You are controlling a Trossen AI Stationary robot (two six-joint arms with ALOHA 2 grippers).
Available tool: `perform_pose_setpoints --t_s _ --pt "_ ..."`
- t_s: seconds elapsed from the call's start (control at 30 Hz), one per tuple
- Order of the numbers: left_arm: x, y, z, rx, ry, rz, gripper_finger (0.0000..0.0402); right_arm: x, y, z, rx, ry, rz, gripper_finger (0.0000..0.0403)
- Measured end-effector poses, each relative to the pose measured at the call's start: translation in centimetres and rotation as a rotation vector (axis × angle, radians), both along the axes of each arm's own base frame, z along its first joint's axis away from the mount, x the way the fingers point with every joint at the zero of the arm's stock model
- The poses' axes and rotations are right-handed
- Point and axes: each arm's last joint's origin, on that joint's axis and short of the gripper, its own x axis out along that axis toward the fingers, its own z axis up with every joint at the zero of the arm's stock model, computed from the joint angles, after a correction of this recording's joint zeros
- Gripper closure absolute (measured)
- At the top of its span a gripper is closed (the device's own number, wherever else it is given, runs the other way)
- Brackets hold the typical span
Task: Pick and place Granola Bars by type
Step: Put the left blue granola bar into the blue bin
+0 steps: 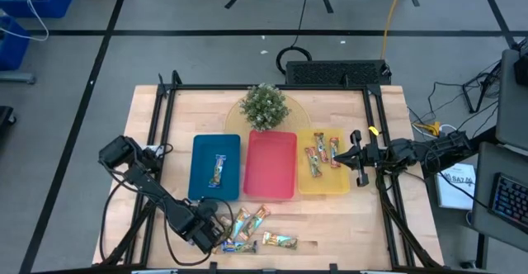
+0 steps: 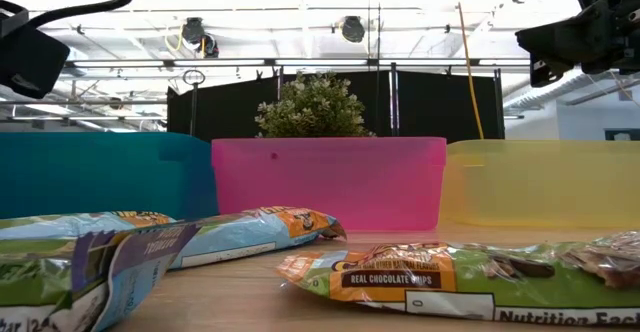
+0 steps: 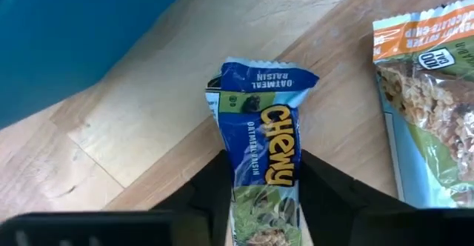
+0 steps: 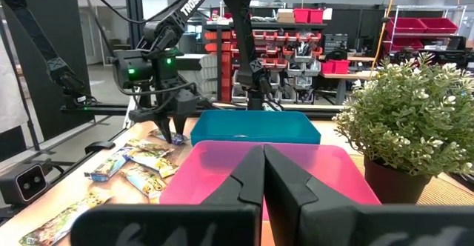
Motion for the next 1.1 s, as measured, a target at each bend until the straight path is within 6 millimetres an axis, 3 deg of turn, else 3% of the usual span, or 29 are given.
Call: perform_pose_setpoints --t_s 0.13,0.37,0.63,0.8,0.9,1.1 --pt "0.3 -0.2 0.4 0.001 -0.020 -0.014 0.0291 0.0 0.0 0.0 -0.002 0.000 0.000 0.0403" --pt "1.0 -0.7 1.3 0.012 -0.043 -0.056 0.0280 0.0 0.0 0.0 -0.017 -0.002 -0.004 0.0403" --pt "2.3 -1.1 3.2 0.023 -0.096 -0.084 0.0297 0.0 0.0 0.1 -0.021 -0.009 -0.005 0.0403" --pt "3.8 -2.2 6.0 0.008 -0.194 -0.164 0.0298 0.0 0.0 0.1 -0.021 -0.009 -0.006 0.0403" --pt "4.9 -2.3 8.8 0.041 -0.251 -0.192 0.0298 0.0 0.0 0.1 -0.021 -0.009 -0.006 0.0403" --pt "6.9 0.4 15.8 0.269 -0.323 -0.218 0.0299 0.0 0.0 0.1 -0.021 -0.009 -0.006 0.0403"
